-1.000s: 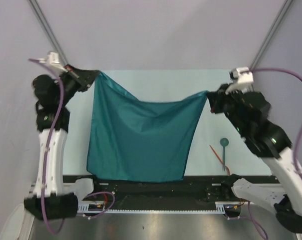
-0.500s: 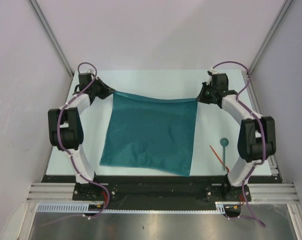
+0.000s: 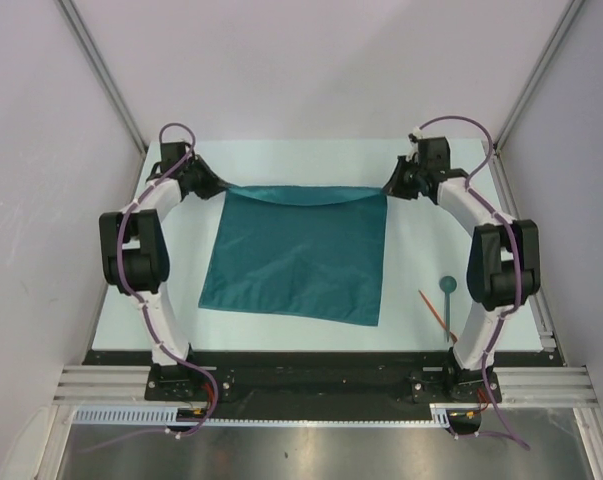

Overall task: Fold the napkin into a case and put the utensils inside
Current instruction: Fold and flatten the napkin at the center of the board.

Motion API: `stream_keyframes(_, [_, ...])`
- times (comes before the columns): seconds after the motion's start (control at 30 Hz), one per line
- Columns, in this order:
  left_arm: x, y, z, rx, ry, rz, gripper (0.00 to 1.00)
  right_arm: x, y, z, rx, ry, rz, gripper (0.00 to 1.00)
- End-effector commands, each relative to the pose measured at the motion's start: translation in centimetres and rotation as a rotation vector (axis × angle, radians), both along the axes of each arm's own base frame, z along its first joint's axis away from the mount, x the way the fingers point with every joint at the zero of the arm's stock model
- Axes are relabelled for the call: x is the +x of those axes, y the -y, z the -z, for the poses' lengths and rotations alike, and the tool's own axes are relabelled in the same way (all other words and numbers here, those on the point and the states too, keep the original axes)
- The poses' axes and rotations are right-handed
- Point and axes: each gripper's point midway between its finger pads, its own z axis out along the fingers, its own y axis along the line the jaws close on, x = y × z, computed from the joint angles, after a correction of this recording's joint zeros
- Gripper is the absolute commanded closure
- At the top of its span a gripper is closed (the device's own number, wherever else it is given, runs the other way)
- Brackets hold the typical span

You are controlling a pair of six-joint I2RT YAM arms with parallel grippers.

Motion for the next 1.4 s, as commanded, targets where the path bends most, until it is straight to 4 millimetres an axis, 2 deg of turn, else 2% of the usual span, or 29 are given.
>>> stream_keyframes(0.0, [-6.3, -2.0, -1.8, 0.134, -0.122, -0.032, 1.00, -6.3, -0.8, -2.2, 0.036, -0.090, 0.009, 1.00])
stream_keyframes(0.03, [-8.3, -2.5, -1.2, 0.159, -0.175, -0.043, 1.00, -9.1, -1.1, -1.0, 0.030, -0.146, -0.003, 1.00])
stream_keyframes(0.07, [-9.5, -3.4, -2.1, 0.203, -0.167, -0.076, 1.00, -10.3, -1.1, -0.8, 0.023, -0.155, -0.005, 1.00])
stream_keyframes(0.1, [-11.7, -3.5, -0.5, 0.224, -0.213, -0.071, 1.00, -11.5, -1.2, -0.4, 0.019, -0.177, -0.009, 1.00])
stream_keyframes(0.13, [-13.0, -3.6, -0.1, 0.234, -0.235, -0.076, 1.00, -13.0, -1.1, -0.9, 0.014, -0.179, -0.013, 1.00])
stream_keyframes(0.17, [-14.0, -4.0, -0.5, 0.255, -0.231, -0.091, 1.00, -14.8, -1.1, 0.4, 0.016, -0.224, -0.022, 1.00])
stream_keyframes(0.2, [-15.7, -3.9, 0.9, 0.266, -0.273, -0.067, 1.00, -15.9, -1.3, 0.5, 0.022, -0.234, -0.038, 1.00])
stream_keyframes(0.27, [-17.7, -3.8, 2.0, 0.280, -0.323, -0.043, 1.00, -18.7, -1.9, 1.2, 0.031, -0.258, -0.067, 1.00])
stream_keyframes(0.3, [-19.5, -4.1, 3.0, 0.304, -0.378, -0.037, 1.00, -19.6, -2.1, 1.3, 0.039, -0.271, -0.071, 1.00])
stream_keyframes(0.4, [-22.3, -5.0, 4.5, 0.354, -0.442, -0.048, 1.00, -23.1, -2.6, 2.4, 0.039, -0.306, -0.095, 1.00])
stream_keyframes(0.47, [-23.3, -4.8, 4.9, 0.354, -0.446, -0.040, 1.00, -23.8, -2.2, 2.3, 0.022, -0.273, -0.085, 1.00])
stream_keyframes(0.5, [-24.2, -4.7, 5.6, 0.357, -0.466, -0.029, 1.00, -24.4, -1.8, 3.0, 0.010, -0.289, -0.077, 1.00])
stream_keyframes(0.6, [-25.5, -5.1, 6.1, 0.379, -0.497, -0.031, 1.00, -26.0, -1.7, 3.9, 0.018, -0.331, -0.090, 1.00])
stream_keyframes(0.73, [-26.1, -5.6, 5.9, 0.406, -0.511, -0.033, 1.00, -27.5, -1.9, 5.2, 0.000, -0.363, -0.111, 1.00])
stream_keyframes(0.97, [-26.9, -6.9, 6.0, 0.475, -0.524, -0.066, 1.00, -28.8, -1.8, 5.9, 0.004, -0.397, -0.094, 1.00])
stream_keyframes(1.17, [-27.2, -6.7, 6.6, 0.472, -0.548, -0.037, 1.00, -30.7, -1.8, 8.1, 0.000, -0.491, -0.055, 1.00])
stream_keyframes(1.37, [-27.2, -6.7, 6.7, 0.475, -0.553, -0.034, 1.00, -31.3, -2.3, 9.2, 0.014, -0.514, -0.030, 1.00])
